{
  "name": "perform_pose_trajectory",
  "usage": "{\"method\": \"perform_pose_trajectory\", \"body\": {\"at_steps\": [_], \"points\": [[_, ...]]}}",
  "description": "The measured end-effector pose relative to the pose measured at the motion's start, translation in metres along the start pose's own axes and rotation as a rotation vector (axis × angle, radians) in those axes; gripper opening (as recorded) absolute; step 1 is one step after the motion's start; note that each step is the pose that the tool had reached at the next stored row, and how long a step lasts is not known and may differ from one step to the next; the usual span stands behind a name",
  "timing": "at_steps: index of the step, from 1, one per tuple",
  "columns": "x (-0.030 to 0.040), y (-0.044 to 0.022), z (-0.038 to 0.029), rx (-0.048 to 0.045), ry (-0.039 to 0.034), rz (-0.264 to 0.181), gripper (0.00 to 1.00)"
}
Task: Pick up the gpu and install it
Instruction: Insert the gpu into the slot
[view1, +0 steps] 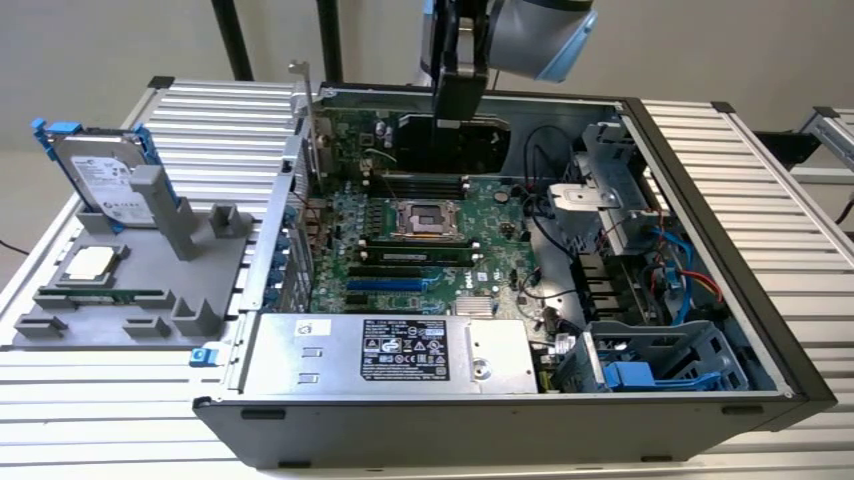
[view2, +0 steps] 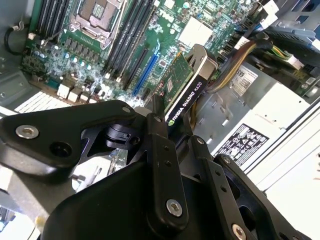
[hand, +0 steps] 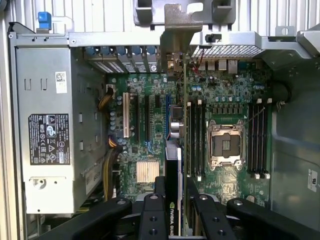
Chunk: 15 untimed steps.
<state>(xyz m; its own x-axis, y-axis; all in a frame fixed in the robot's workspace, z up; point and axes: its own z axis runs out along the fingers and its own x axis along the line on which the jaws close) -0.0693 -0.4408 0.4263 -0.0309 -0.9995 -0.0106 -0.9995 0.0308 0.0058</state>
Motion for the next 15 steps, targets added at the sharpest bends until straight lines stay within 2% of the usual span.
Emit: {"method": "perform_pose_trajectory", "body": {"at_steps": [15], "points": [[0.0001, 0.0, 0.0032, 0.0003, 0.0, 0.0, 0.0]]}}
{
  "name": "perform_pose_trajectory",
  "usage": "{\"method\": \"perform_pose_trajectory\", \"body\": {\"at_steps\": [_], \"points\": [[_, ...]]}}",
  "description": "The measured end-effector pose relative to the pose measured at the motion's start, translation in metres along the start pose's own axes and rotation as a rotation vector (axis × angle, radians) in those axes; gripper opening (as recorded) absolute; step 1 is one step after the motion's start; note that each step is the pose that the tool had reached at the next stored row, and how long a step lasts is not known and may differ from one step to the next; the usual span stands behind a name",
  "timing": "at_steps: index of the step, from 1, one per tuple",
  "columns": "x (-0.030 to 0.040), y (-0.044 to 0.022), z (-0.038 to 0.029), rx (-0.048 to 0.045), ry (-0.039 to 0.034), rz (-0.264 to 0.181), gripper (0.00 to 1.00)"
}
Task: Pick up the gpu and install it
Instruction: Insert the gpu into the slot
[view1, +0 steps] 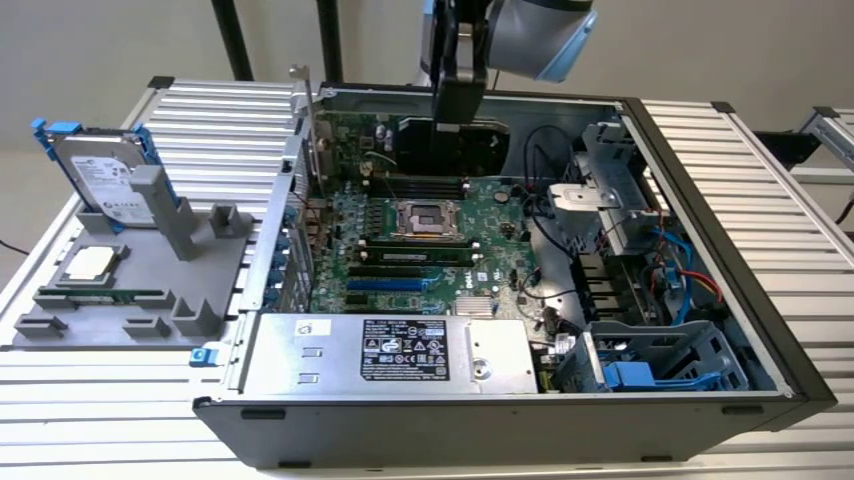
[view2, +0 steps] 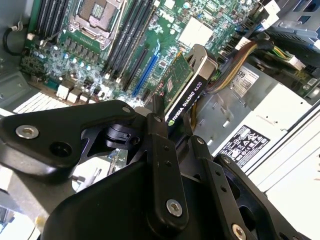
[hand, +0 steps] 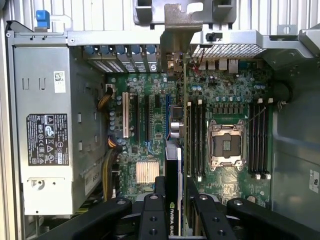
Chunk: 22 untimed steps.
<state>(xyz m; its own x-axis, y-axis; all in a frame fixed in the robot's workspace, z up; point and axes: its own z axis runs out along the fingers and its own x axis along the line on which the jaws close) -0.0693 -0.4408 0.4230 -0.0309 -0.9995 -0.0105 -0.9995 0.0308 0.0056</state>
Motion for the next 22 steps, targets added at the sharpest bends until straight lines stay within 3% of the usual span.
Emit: {"method": "perform_pose_trajectory", "body": {"at_steps": [22], "points": [[0.0001, 0.0, 0.0051, 0.0, 0.0001, 0.0, 0.0]]}}
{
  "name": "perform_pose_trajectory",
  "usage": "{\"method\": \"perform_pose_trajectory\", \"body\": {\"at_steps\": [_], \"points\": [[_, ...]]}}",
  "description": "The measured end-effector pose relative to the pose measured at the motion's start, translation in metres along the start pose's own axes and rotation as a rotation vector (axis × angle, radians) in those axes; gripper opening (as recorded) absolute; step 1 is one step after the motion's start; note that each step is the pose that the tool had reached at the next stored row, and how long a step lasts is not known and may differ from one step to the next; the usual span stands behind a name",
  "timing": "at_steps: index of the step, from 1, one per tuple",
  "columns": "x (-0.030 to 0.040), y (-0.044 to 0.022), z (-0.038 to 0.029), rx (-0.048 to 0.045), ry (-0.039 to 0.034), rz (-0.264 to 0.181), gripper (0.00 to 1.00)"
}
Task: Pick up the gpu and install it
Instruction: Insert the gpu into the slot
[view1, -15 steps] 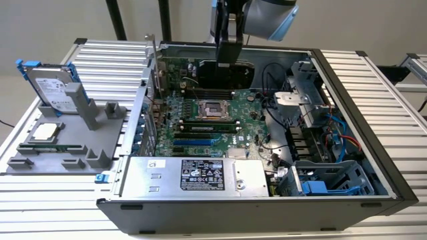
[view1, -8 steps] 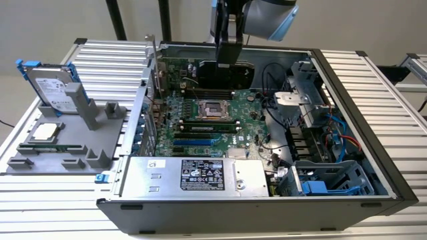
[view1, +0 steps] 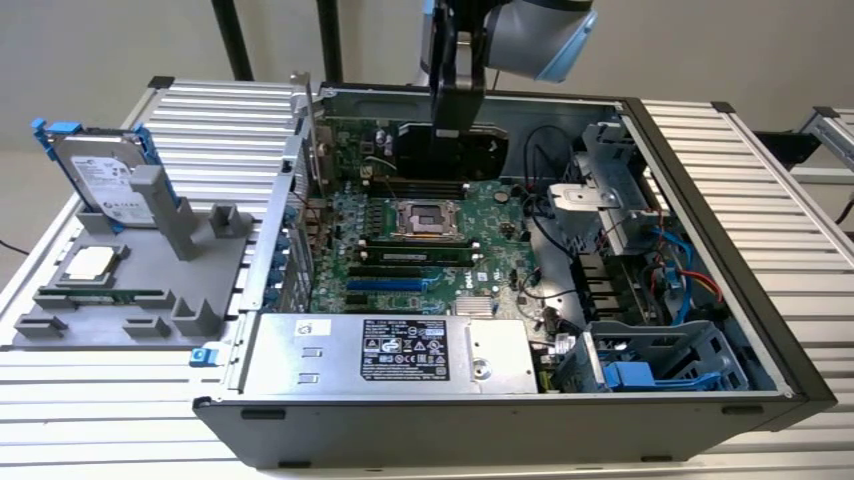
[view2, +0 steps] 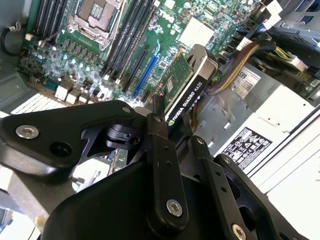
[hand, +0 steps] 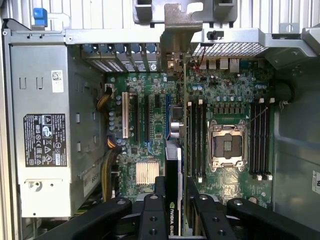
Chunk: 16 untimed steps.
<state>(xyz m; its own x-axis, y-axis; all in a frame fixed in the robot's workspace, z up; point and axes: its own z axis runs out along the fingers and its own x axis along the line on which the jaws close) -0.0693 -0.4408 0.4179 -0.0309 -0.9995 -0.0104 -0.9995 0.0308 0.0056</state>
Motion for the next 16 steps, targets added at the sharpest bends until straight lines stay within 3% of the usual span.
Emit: {"method": "perform_pose_trajectory", "body": {"at_steps": [16], "points": [[0.0, 0.0, 0.004, 0.0, -0.0001, 0.0, 0.0]]}}
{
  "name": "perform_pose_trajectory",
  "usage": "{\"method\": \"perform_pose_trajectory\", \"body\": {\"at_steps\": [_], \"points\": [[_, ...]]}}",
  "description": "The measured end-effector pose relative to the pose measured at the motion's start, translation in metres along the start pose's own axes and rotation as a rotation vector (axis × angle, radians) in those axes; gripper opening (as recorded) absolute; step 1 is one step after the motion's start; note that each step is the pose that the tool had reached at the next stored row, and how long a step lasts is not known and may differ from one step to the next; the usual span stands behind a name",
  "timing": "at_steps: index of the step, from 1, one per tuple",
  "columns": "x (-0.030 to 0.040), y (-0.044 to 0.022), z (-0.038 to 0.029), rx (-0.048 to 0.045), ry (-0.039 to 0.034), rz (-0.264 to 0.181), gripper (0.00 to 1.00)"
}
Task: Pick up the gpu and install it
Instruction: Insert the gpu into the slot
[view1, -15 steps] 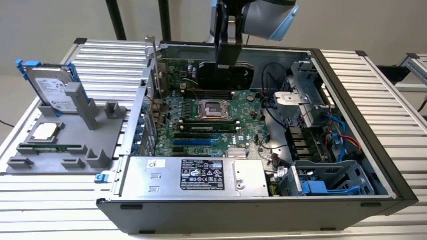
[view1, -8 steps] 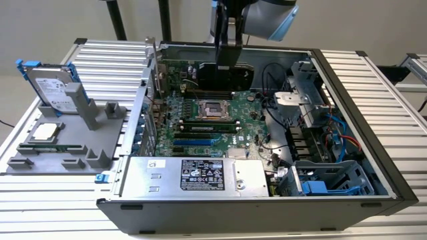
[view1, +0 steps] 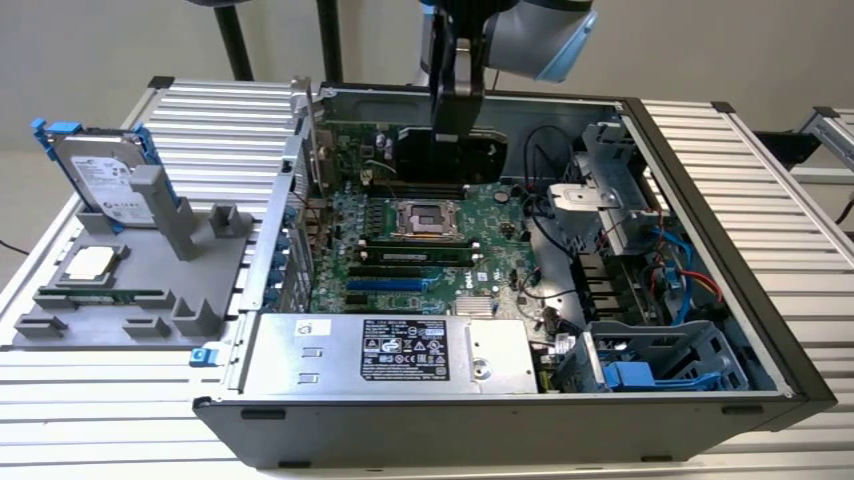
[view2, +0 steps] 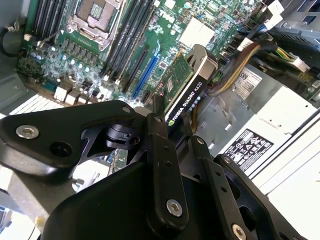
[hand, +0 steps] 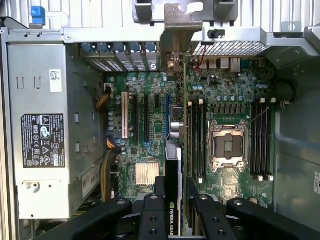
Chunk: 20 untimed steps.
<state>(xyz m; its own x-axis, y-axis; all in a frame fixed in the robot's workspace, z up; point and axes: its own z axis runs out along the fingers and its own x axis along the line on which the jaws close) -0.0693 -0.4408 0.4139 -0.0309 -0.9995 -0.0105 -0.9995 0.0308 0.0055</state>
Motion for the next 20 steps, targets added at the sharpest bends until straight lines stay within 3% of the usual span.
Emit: {"method": "perform_pose_trajectory", "body": {"at_steps": [20], "points": [[0.0001, 0.0, 0.0057, 0.0, 0.0001, 0.0, 0.0]]}}
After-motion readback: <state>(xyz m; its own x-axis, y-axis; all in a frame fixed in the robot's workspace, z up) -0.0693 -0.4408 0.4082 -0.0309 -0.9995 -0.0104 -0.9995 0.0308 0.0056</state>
